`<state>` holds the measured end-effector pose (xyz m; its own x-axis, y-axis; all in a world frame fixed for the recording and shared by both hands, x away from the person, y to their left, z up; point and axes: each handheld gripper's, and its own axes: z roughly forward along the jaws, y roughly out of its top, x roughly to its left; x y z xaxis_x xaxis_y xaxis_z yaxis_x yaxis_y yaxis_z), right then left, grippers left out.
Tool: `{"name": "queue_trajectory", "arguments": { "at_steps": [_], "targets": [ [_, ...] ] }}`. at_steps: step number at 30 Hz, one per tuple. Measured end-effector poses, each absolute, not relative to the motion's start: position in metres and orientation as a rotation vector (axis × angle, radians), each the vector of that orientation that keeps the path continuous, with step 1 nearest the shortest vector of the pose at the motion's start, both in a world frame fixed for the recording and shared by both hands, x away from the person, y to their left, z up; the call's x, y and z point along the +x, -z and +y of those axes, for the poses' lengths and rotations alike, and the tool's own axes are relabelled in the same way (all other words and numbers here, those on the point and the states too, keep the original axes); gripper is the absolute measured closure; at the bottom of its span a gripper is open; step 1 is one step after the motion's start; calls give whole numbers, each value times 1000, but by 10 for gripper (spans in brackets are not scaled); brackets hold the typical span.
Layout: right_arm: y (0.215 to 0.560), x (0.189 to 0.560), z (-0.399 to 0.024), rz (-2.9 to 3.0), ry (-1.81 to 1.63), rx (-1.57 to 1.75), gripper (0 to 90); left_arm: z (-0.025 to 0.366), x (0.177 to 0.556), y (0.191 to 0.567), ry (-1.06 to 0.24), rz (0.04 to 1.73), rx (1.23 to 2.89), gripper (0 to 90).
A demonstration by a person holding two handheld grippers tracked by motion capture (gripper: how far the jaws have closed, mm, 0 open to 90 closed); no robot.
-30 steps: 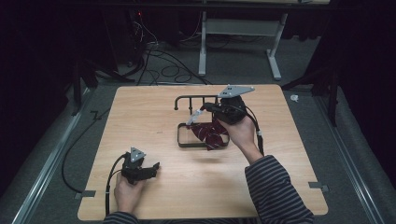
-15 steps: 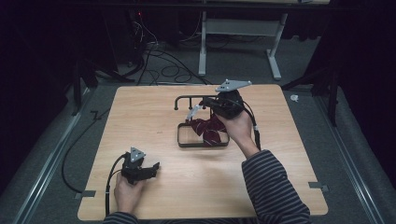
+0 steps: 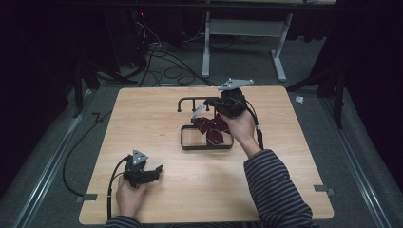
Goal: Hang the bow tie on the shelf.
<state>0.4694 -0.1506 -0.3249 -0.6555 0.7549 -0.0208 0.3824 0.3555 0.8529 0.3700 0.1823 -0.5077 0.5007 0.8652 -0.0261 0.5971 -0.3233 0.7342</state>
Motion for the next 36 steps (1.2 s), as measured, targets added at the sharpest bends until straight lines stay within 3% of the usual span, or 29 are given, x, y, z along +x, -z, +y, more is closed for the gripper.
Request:
{"name": "queue_trajectory", "arguments": {
  "at_steps": [27, 36],
  "targets": [
    [332, 481, -149, 2220, -1185, 1040, 898, 182, 370, 508, -490, 1195, 2045, 215],
    [330, 479, -151, 2219, -1200, 1047, 855, 182, 370, 508, -490, 1196, 2045, 214]
  ]
}}
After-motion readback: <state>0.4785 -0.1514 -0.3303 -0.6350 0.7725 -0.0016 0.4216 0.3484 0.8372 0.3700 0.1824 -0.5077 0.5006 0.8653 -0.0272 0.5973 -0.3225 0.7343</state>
